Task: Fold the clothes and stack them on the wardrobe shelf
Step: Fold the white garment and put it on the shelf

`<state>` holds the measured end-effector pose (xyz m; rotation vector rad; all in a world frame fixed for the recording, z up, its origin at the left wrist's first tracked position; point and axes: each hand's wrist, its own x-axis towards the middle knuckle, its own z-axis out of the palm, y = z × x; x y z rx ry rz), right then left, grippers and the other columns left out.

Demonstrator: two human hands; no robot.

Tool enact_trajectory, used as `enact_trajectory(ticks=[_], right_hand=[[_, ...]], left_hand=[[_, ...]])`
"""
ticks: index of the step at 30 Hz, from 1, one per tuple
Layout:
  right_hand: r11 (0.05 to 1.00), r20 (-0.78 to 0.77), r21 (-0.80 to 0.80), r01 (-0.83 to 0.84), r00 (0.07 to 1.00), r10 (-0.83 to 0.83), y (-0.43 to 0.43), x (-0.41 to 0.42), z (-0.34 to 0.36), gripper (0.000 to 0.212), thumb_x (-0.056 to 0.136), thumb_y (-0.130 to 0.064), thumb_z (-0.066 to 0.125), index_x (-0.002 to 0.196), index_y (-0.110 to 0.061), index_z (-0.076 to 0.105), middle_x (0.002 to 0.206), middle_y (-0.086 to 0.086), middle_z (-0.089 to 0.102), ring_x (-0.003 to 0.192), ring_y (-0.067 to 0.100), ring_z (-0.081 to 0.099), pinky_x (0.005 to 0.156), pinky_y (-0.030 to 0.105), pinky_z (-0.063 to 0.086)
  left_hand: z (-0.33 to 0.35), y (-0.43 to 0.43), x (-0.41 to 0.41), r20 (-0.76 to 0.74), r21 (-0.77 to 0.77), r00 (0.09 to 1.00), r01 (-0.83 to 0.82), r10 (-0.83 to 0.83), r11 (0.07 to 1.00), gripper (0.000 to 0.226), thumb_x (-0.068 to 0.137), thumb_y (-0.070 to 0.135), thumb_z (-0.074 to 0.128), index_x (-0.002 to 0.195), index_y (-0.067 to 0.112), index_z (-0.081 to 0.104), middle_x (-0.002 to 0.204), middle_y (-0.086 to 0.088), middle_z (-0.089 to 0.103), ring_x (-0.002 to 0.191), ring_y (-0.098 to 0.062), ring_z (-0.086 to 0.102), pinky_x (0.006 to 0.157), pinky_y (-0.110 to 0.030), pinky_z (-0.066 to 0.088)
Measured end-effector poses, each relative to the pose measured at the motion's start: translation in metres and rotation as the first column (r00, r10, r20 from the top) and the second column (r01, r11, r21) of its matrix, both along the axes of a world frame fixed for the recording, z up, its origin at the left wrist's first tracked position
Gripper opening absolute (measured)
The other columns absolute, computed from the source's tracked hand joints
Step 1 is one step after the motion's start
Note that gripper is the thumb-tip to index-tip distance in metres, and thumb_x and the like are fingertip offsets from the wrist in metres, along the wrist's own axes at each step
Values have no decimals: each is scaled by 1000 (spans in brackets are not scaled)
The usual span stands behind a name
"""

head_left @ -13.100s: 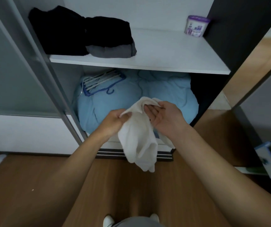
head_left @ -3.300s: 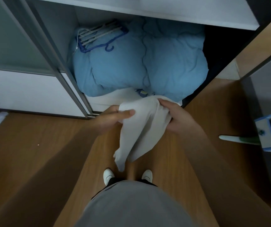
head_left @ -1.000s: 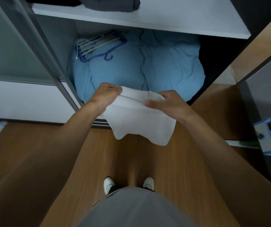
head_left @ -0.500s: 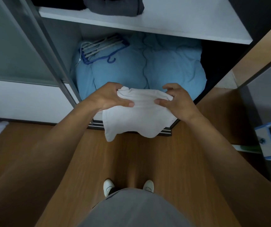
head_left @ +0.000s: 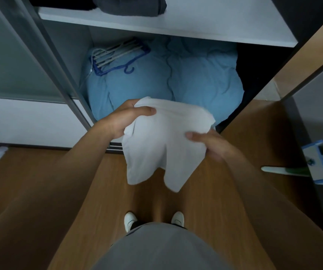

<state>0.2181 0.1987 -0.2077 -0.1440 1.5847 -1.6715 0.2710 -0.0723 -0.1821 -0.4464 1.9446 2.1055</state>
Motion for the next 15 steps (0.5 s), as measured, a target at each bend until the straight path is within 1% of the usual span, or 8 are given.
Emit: enact_trajectory(ticks=[2,4,7,9,11,12,13,15], right_hand=[[1000,28,4,-1,1000,1,-6,11,-6,45,77,-17,78,119,-24,64,109,-1,76,98,15,73,73,28,60],[997,77,-34,74,994,-71,-12,16,-6,38,79,-20,75,116,-21,66,107,1,77,95,17,74,72,28,60],[983,181,-44,179,969,-168,-17,12,0,35,78,-29,78,110,-16,76,110,10,76,96,25,74,72,34,60],[984,255,-52,169,955,-151,-17,7,5,36,78,-37,79,105,-13,80,110,12,75,96,27,74,75,36,60],[983,308,-73,171,941,-141,-16,4,9,41,79,-42,78,107,-12,79,113,12,75,99,27,74,77,37,60],[979,327,-89,185,934,-147,-15,4,10,42,80,-42,77,108,-12,78,115,12,74,101,28,73,78,38,59],[972,347,-102,212,923,-165,-15,4,12,41,80,-42,77,108,-11,78,116,13,74,103,28,73,78,40,59],[955,383,-115,273,899,-211,-15,4,13,37,82,-39,75,105,-11,79,115,14,74,102,29,73,77,42,60]], left_hand=[[-4,-5,3,101,60,994,-41,35,997,20,85,26,73,103,17,75,103,-7,77,92,-23,74,67,-27,59],[-9,-13,6,225,149,972,-98,63,984,33,85,39,72,105,14,76,109,-10,75,94,-25,74,68,-29,60],[-19,-28,14,263,284,960,-171,95,944,61,77,72,65,102,19,80,117,-10,73,103,-27,72,74,-36,60],[-32,-35,23,286,423,953,-215,96,880,84,63,86,63,115,21,75,126,-10,69,113,-31,67,81,-45,59],[-46,-33,35,234,583,971,-175,42,793,90,63,88,56,124,23,70,136,-8,63,122,-32,61,86,-49,57],[-54,-30,41,184,615,983,-131,20,778,89,67,87,51,128,24,68,140,-7,59,126,-30,59,90,-47,56],[-61,-25,46,147,603,989,-90,1,793,88,69,85,51,132,25,64,144,-6,56,128,-28,57,92,-44,56],[-72,-15,53,103,515,993,-9,-52,857,92,63,77,68,138,25,53,144,-4,56,128,-24,58,94,-38,55]])
